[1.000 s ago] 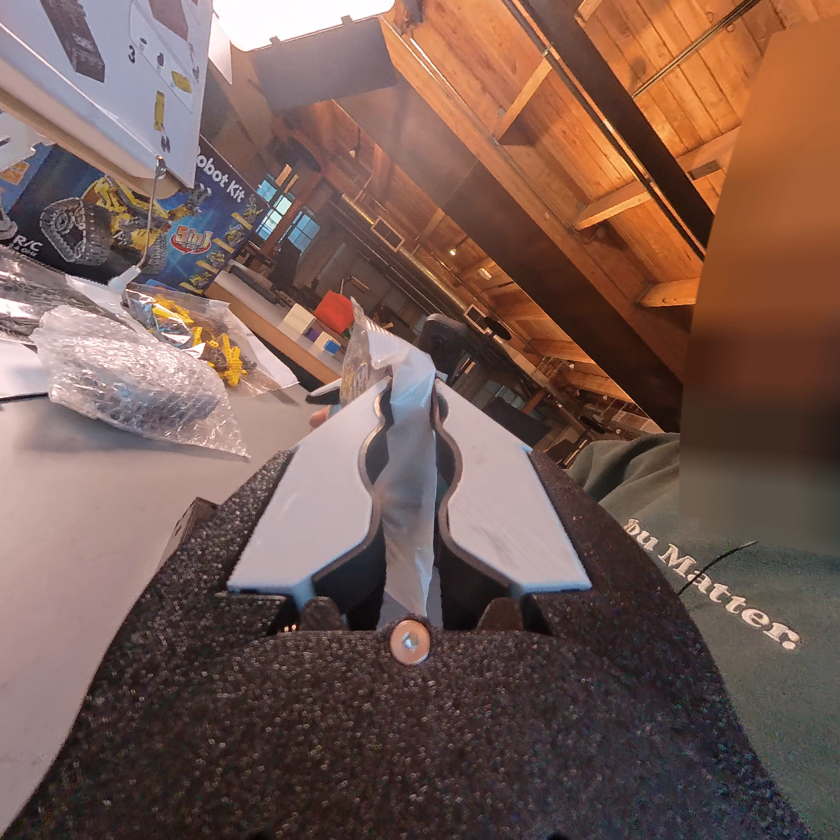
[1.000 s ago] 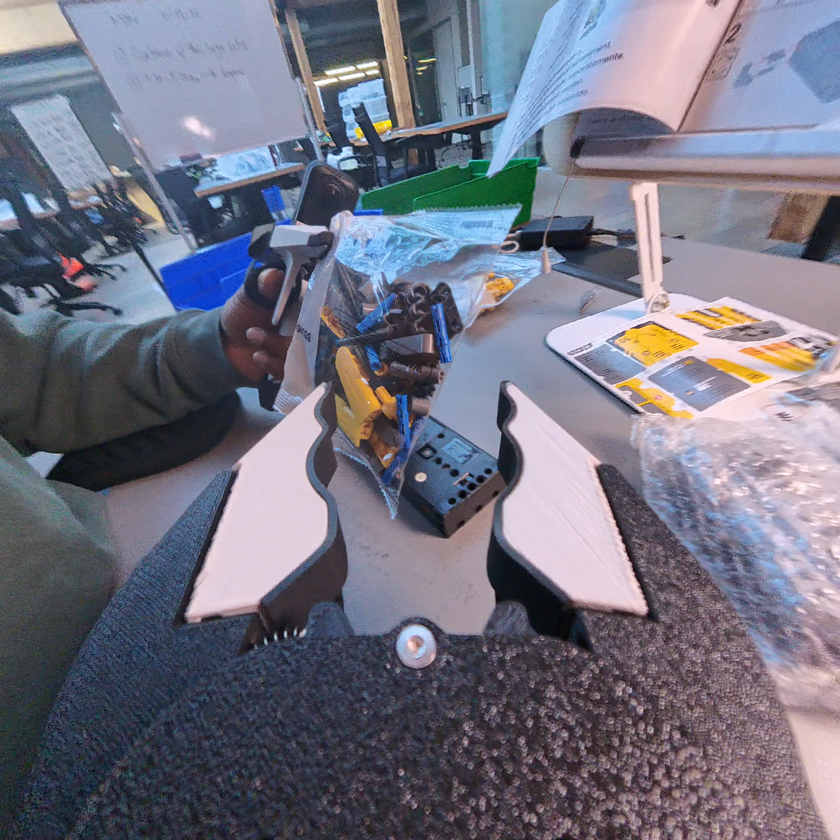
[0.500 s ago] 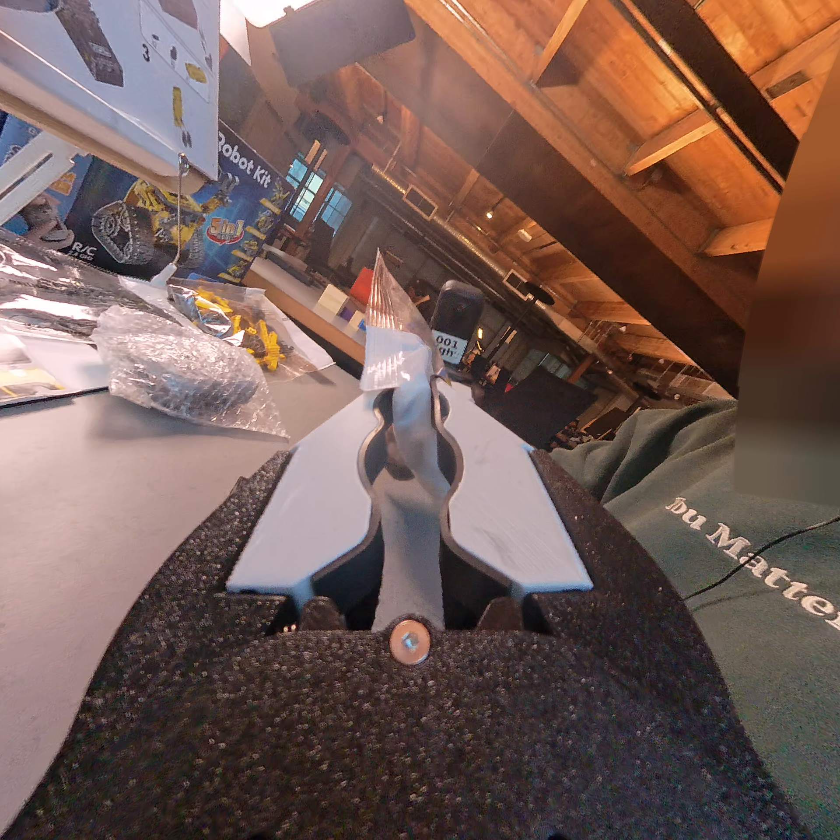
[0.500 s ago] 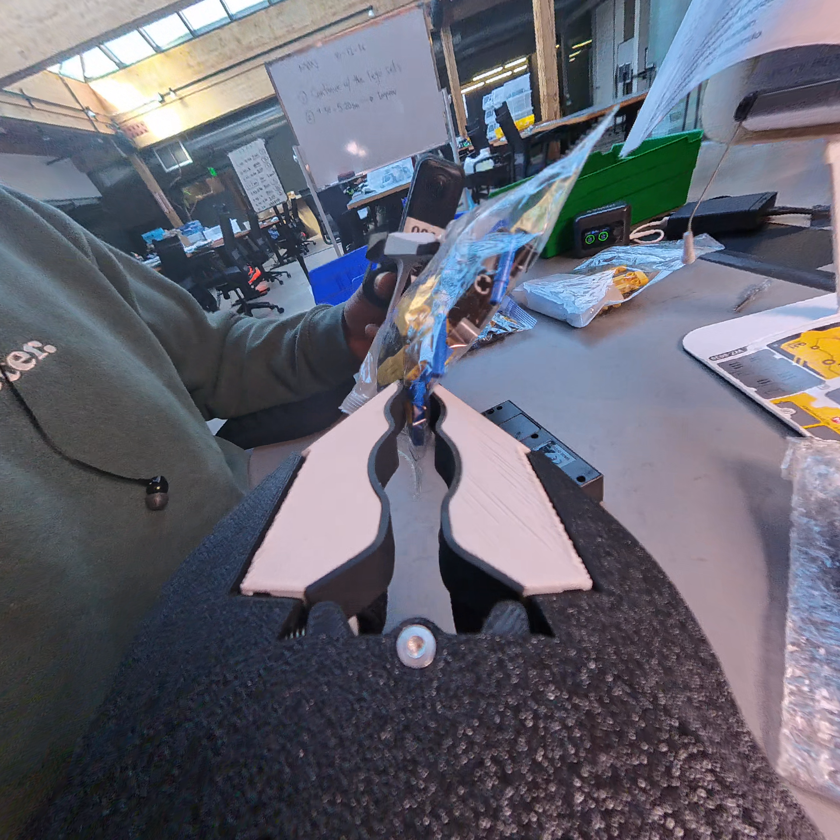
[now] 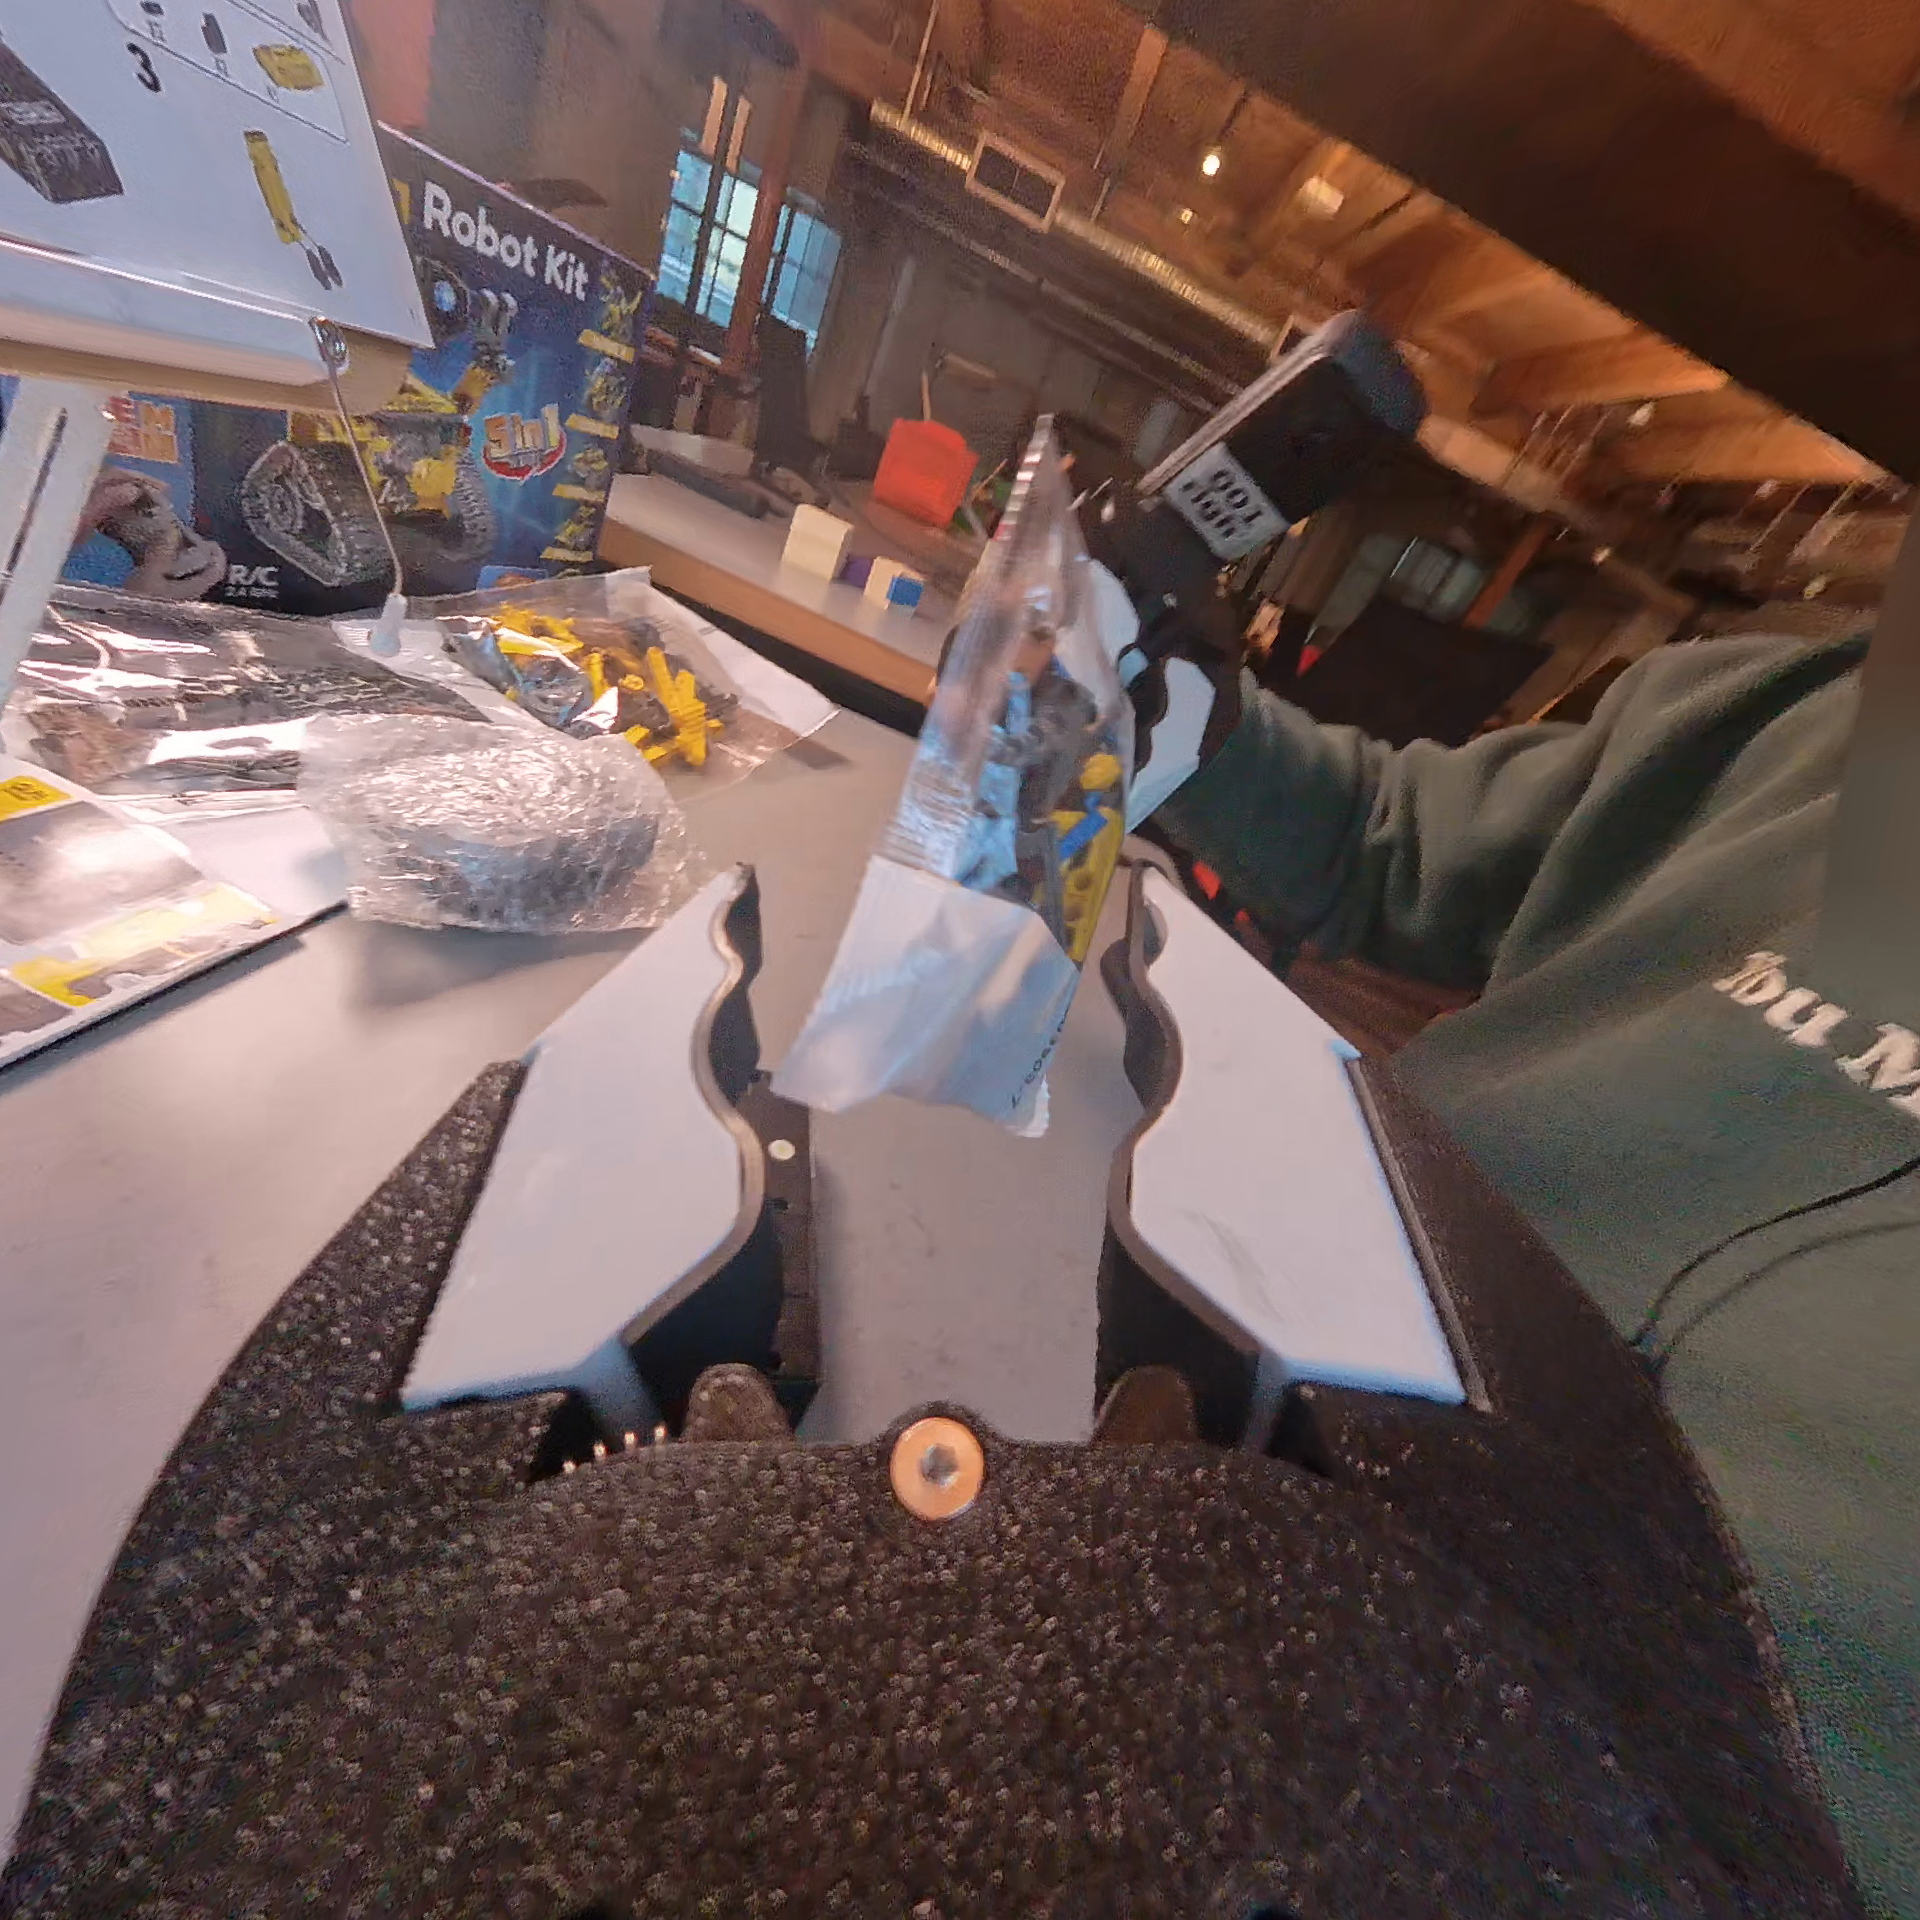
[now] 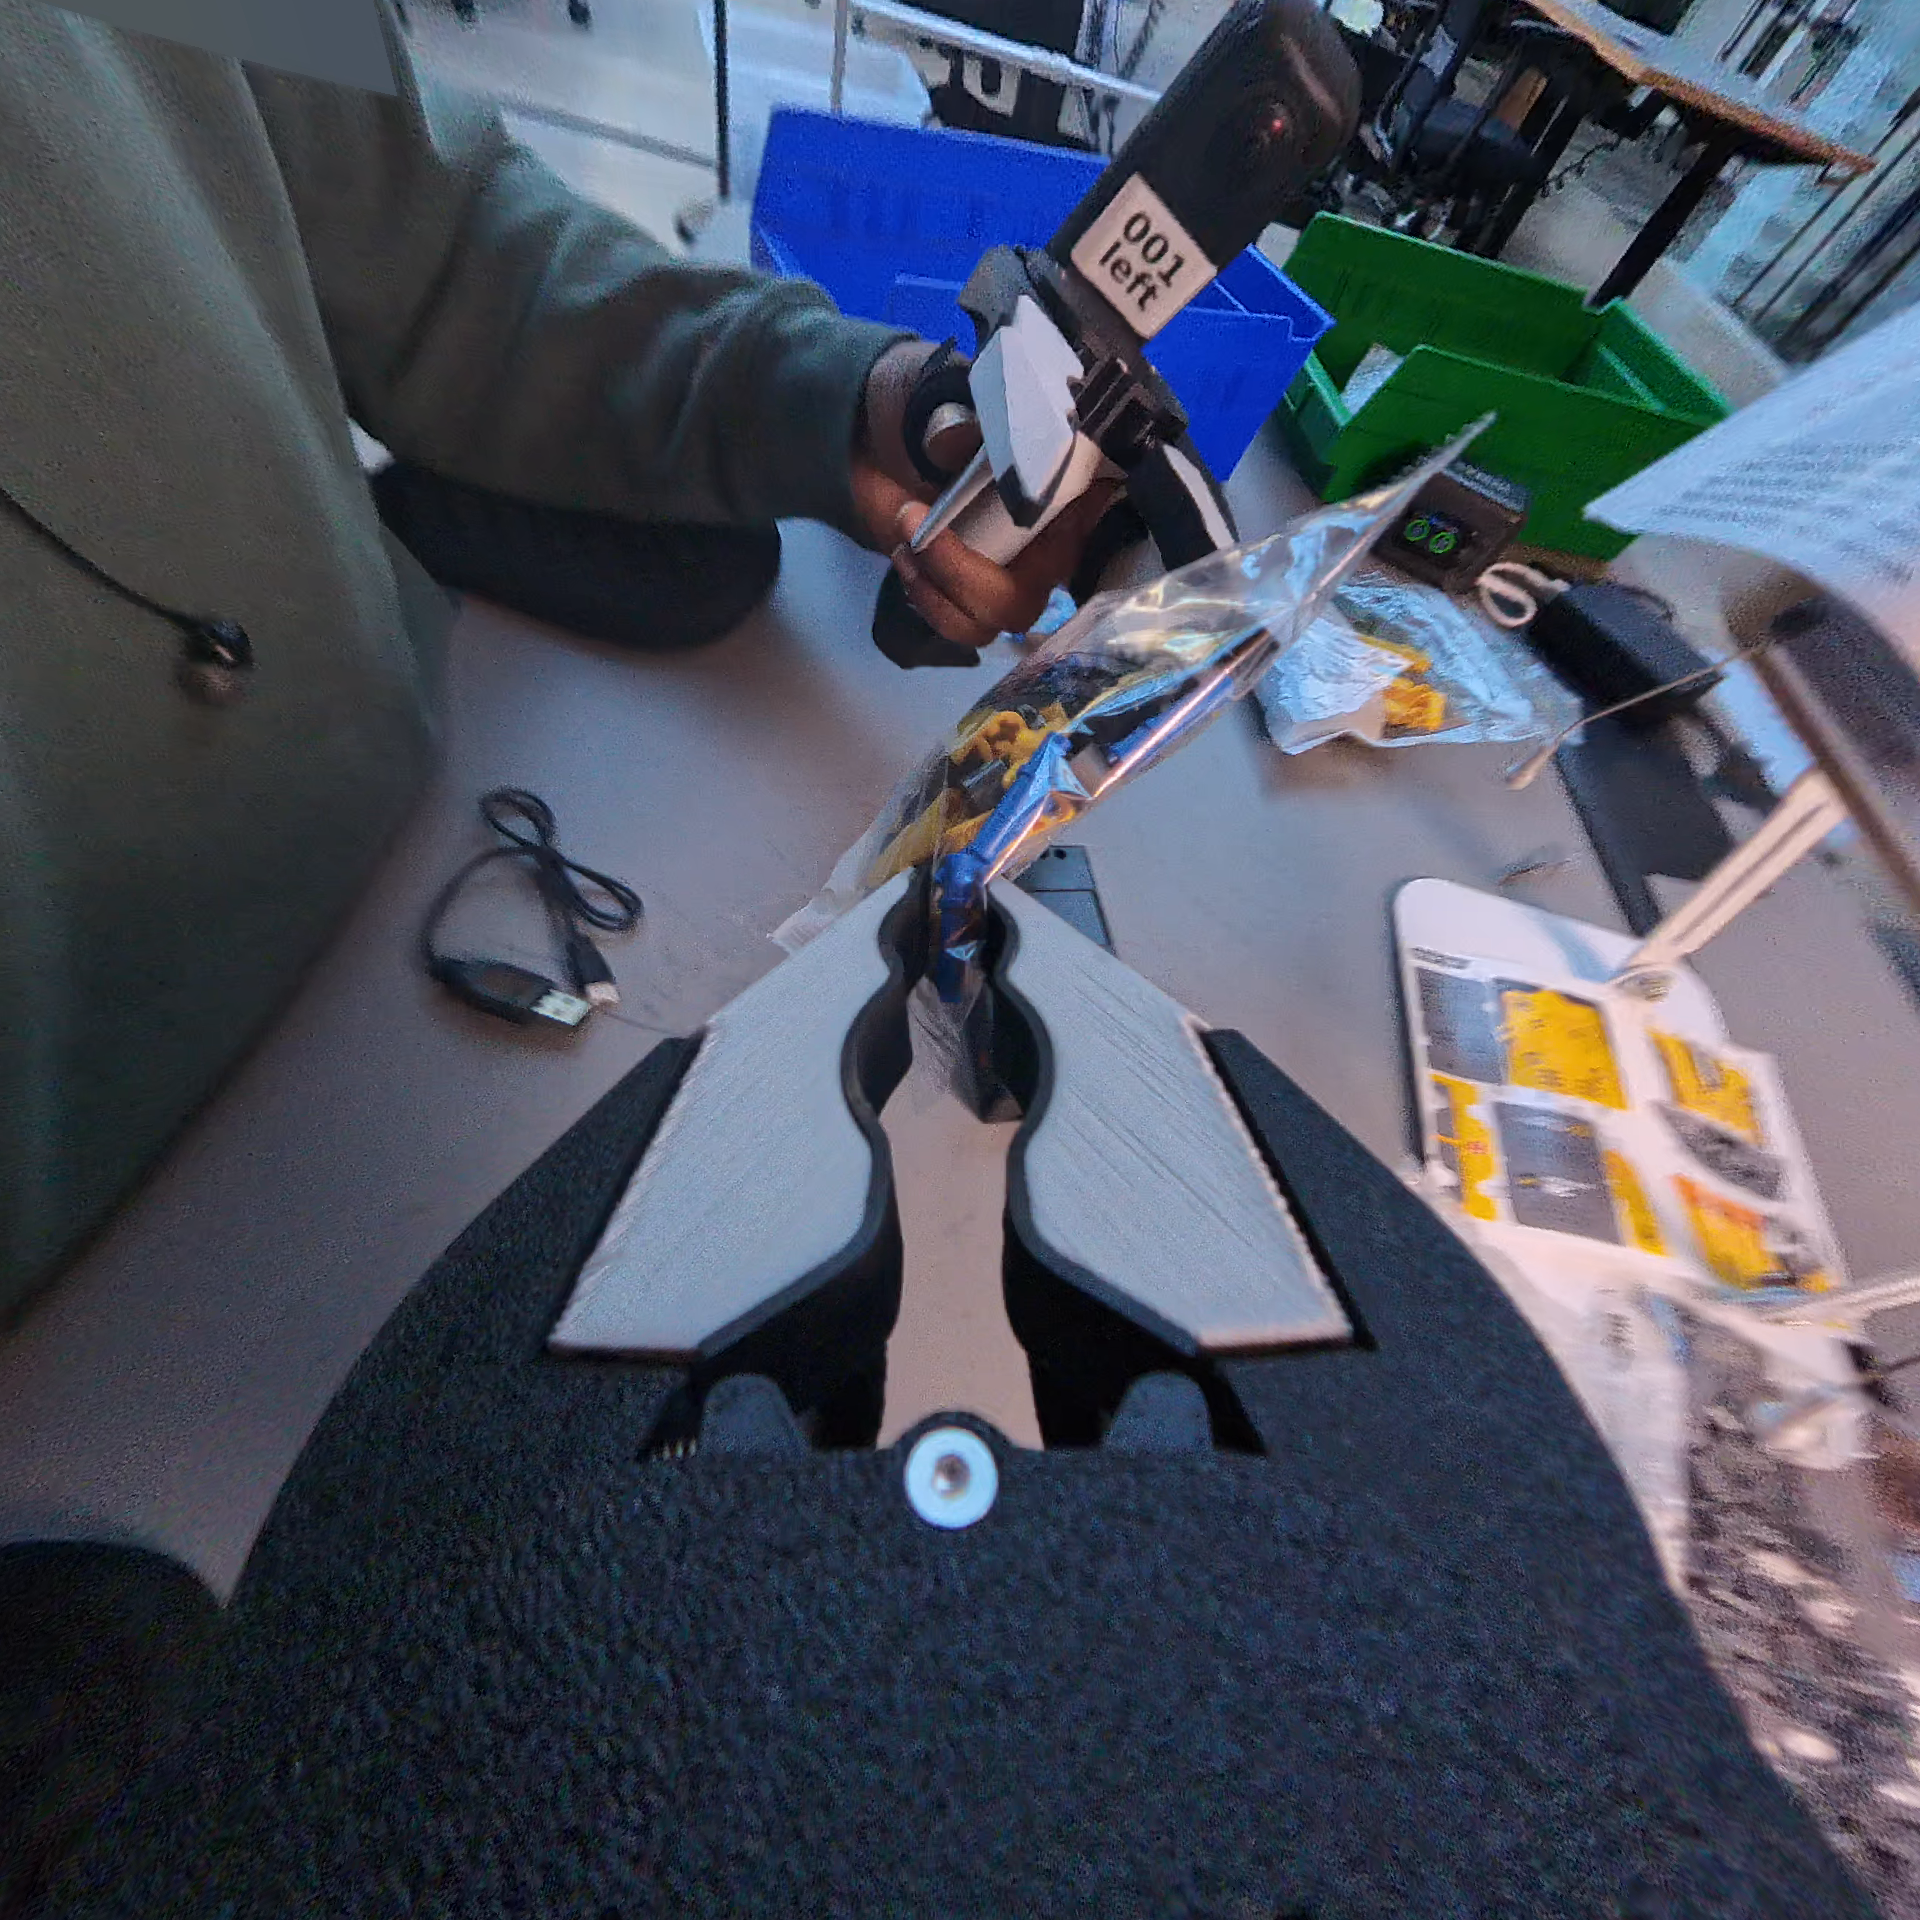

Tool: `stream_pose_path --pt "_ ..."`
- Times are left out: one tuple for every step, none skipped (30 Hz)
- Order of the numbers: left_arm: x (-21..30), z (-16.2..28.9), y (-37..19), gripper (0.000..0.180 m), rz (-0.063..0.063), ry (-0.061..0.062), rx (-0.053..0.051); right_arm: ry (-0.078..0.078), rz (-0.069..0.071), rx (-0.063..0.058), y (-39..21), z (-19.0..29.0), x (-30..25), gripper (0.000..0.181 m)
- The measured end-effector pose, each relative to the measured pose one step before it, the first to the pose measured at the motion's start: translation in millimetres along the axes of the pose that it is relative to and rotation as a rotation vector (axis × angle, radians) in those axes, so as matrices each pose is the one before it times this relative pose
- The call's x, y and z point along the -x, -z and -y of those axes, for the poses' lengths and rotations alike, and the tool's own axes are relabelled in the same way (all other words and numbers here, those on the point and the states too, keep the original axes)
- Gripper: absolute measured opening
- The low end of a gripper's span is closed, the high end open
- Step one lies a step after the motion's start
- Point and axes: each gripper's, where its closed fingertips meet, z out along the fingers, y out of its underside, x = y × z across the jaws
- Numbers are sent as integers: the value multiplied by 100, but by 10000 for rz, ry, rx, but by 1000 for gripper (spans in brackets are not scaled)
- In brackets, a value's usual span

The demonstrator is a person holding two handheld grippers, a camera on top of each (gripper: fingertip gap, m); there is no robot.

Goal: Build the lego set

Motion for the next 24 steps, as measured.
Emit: stream_pose_path --pt "184 -475 -270 71 230 -489 346 1244 -514 551 -526 -303 -111 6" --pt "-195 -408 -214 69 -4 -395 297 1473 -643 636 -474 -447 -217 6" --pt "-429 -539 -184 61 -136 -349 392 1509 -630 593 -416 -441 -135 6" --pt "-573 -835 -164 44 -168 -492 575 1348 -463 495 -322 -394 127 6" --pt "-691 -1058 -205 29 -125 -701 700 1068 -391 405 -266 -432 264 6" --pt "-840 -1138 -304 18 -82 -822 762 716 -223 243 -156 -389 551 6" --pt "-920 -1215 -438 15 -41 -843 826 286 -35 164 -92 -404 888 6" --pt "-1077 -1316 -564 9 -127 -748 894 97 80 90 5 -380 1123 6" --pt "-1355 -1364 -719 1 -347 -535 886 47 137 74 63 -331 1289 6" --pt "-1250 -1138 -922 4 -343 -278 692 -11 66 -3 142 -126 1145 7" --pt "-964 -748 -984 8 -265 -67 416 -134 247 28 162 -70 1253 8" --pt "-854 -488 -837 13 -326 73 264 -225 395 128 106 -146 1320 13" --pt "-828 -410 -597 15 -424 135 241 -276 445 261 65 -351 1303 22" --pt "-804 -300 -317 21 -473 149 181 -377 447 210 123 -371 1240 31" --pt "-553 -123 -70 27 -352 163 50 -588 346 164 194 -435 961 41" --pt "-163 84 176 32 -127 172 -99 -875 156 52 338 -446 431 46" --pt "26 195 385 34 -35 194 -214 -1042 306 -88 534 -342 327 53" --pt "97 211 529 34 -19 231 -253 -1106 173 14 588 -527 -48 58" --pt "431 143 604 32 166 258 -224 -1065 106 -78 644 -403 -241 62" --pt "942 -88 616 29 448 325 -103 -1056 143 -248 678 -122 -209 60" --pt "1266 -369 581 29 576 428 62 -1053 114 -258 559 -44 -239 55" --pt "1335 -526 504 29 568 520 137 -994 60 -228 362 -27 -263 51" --pt "1217 -476 403 29 457 637 95 -925 42 -153 143 -79 -235 45" --pt "777 -335 273 31 158 790 13 -835 100 7 -94 -240 -138 40"
